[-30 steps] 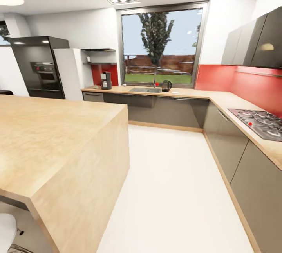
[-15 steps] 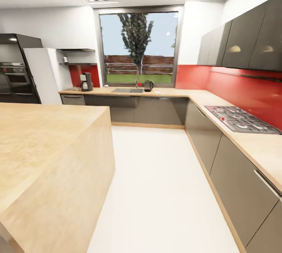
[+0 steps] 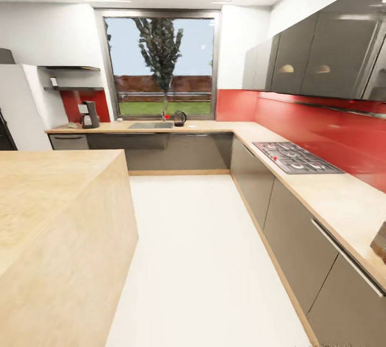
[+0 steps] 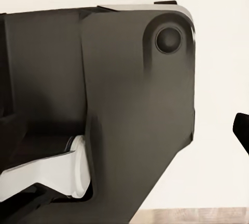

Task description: Set up a coffee station on the kitchen countertop: keep the coffee maker on the countertop, move the bottle of coffee from the kitchen shelf to the counter next to the coffee maker, place a paper coffee filter on top of the coffee maker, put the saucer next to the coffee maker with the coffee cup on the saucer, and place the electric kettle next to the coffee maker.

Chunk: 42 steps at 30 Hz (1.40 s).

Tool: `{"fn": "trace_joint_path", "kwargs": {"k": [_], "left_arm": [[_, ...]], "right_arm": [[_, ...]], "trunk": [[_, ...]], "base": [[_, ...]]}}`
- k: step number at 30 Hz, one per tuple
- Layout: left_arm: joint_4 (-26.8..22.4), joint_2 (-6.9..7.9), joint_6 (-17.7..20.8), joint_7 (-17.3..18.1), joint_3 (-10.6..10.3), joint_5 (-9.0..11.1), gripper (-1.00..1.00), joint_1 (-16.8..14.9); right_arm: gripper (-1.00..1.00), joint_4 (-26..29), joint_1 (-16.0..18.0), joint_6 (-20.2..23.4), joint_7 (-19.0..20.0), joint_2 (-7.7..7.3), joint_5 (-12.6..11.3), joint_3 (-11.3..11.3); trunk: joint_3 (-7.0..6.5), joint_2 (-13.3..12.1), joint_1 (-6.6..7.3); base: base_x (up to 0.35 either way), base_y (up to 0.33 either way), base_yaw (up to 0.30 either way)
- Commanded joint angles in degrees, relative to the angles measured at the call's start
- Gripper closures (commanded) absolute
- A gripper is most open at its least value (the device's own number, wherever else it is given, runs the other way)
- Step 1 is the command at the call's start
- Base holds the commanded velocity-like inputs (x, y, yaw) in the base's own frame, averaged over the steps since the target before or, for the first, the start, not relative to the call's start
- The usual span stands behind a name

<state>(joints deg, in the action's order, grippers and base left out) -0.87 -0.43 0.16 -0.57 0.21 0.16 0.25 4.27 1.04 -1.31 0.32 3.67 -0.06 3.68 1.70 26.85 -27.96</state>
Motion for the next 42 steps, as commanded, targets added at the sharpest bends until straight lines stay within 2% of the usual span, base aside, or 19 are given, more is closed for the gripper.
{"fn": "trace_joint_path", "kwargs": {"k": [1,10,27,31,35,37,38,41,42], "left_arm": [[-0.1,-0.01,0.0,-0.1,0.0,0.0,-1.0,0.0],[-0.1,-0.01,0.0,-0.1,0.0,0.0,-1.0,0.0],[-0.3,-0.01,0.1,0.0,-0.2,0.0,-1.0,-0.6],[-0.9,0.0,0.4,0.1,-0.3,0.0,-1.0,-3.9],[-1.0,-0.03,0.6,0.1,-0.4,-0.5,-1.0,-8.0],[-1.0,-0.01,0.6,0.1,-0.5,-0.6,-1.0,-10.2],[-1.1,-0.05,0.5,0.2,-0.5,-0.7,-1.0,-12.1],[-1.5,-0.08,0.3,0.4,-0.5,-0.6,-1.0,-14.3],[-2.5,-0.09,0.3,0.6,-0.5,-0.6,-1.0,-15.1]], "right_arm": [[-1.0,0.0,0.1,-0.2,0.0,0.02,0.0,0.4],[-1.0,-0.1,0.1,-0.1,0.0,0.02,0.1,0.3],[-1.0,0.7,0.1,-0.2,-0.1,-0.26,0.2,0.4],[-1.0,2.8,0.1,-0.1,-0.2,-0.38,0.3,0.3],[-1.0,5.5,0.1,-0.1,-0.4,-1.89,0.4,0.3],[-1.0,8.7,0.1,0.0,-0.4,-2.89,0.4,0.3],[-1.0,12.1,0.1,0.0,-0.4,-3.4,0.4,0.3],[-1.0,17.8,0.1,0.1,-0.4,-3.67,0.4,0.3],[-1.0,21.2,0.1,0.1,-0.4,-3.71,0.4,0.3]], "trunk": [[-0.08,-0.3,0.2],[-1.7,-3.9,2.17],[-1.7,-3.9,2.17],[-1.7,-3.9,2.17],[-1.7,-3.9,2.17],[-1.7,-3.9,2.17],[-1.7,-3.9,2.17],[-1.7,-3.9,2.17],[-1.7,-3.9,2.17]], "base": [[0.0,0.0,-0.236],[0.0,0.0,-0.162],[0.0,0.0,-0.003],[0.0,0.0,0.0],[0.0,0.0,0.0],[0.0,0.0,0.0],[0.0,0.0,0.0],[0.0,0.0,0.0],[0.0,0.0,0.0]]}}
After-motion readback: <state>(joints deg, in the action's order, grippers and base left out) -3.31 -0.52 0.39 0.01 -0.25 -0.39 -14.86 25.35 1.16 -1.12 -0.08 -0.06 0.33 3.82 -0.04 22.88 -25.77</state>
